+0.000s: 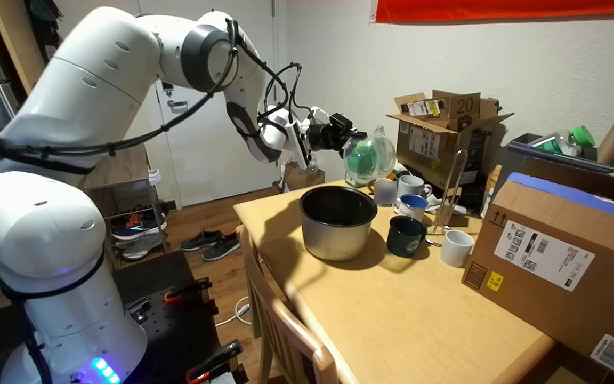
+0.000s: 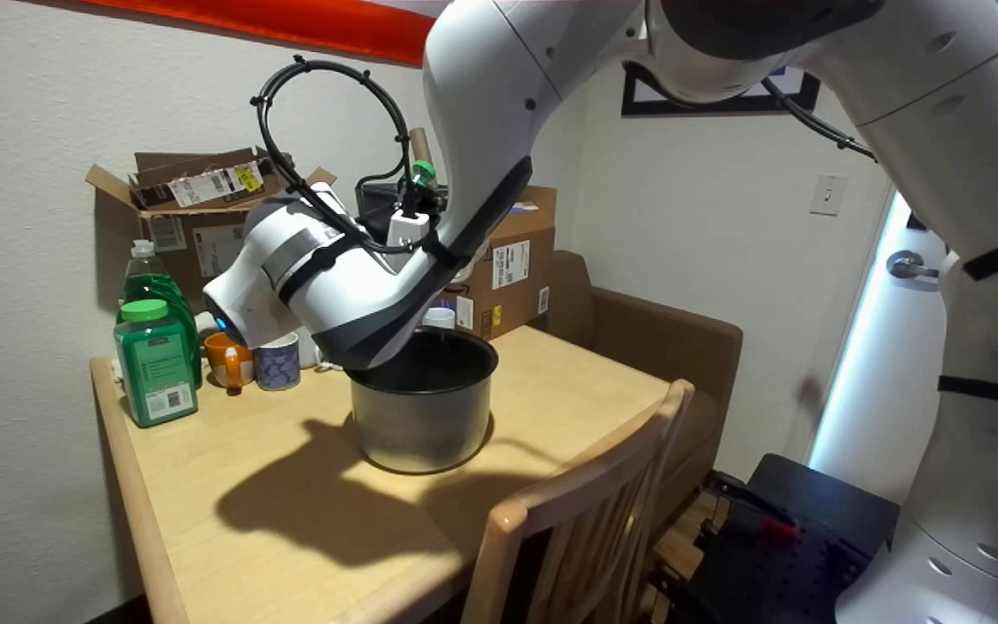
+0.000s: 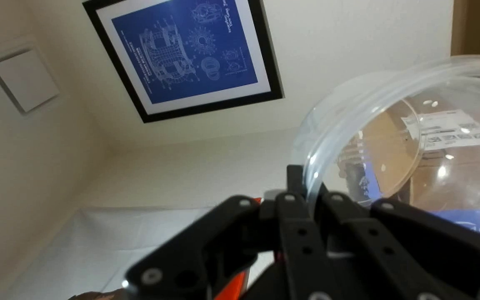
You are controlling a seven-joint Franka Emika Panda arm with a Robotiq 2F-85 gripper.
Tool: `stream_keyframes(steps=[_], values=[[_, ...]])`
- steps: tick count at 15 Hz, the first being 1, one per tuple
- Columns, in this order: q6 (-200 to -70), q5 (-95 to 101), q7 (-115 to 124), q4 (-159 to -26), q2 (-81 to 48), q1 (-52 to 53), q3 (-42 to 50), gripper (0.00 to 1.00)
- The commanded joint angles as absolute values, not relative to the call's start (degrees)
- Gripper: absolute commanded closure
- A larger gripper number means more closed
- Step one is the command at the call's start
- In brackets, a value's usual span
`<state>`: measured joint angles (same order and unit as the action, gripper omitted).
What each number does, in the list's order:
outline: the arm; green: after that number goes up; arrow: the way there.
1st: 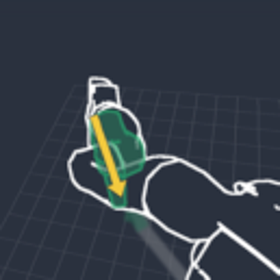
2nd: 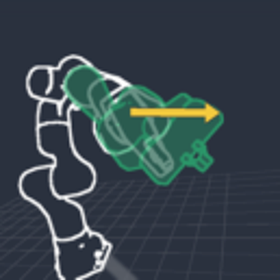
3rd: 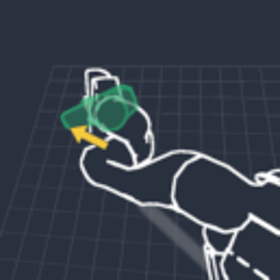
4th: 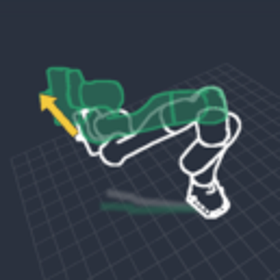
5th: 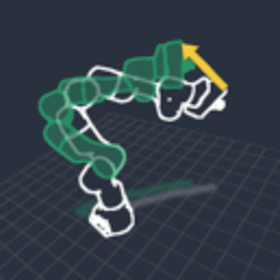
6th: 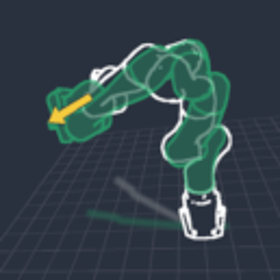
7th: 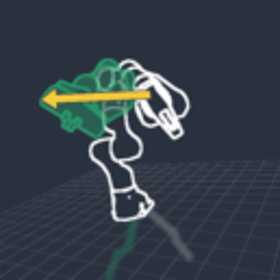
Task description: Pick up the bowl and pour its contents into the pot
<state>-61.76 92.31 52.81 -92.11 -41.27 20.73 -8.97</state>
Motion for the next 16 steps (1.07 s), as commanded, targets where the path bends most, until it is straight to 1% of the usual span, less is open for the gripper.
stream_keyframes(steps=[1,16], values=[[-62.36,93.13,50.62,-91.34,-40.90,20.01,-9.35,0.97],[-71.34,90.14,53.27,-93.22,-36.18,15.58,-9.93,0.97]])
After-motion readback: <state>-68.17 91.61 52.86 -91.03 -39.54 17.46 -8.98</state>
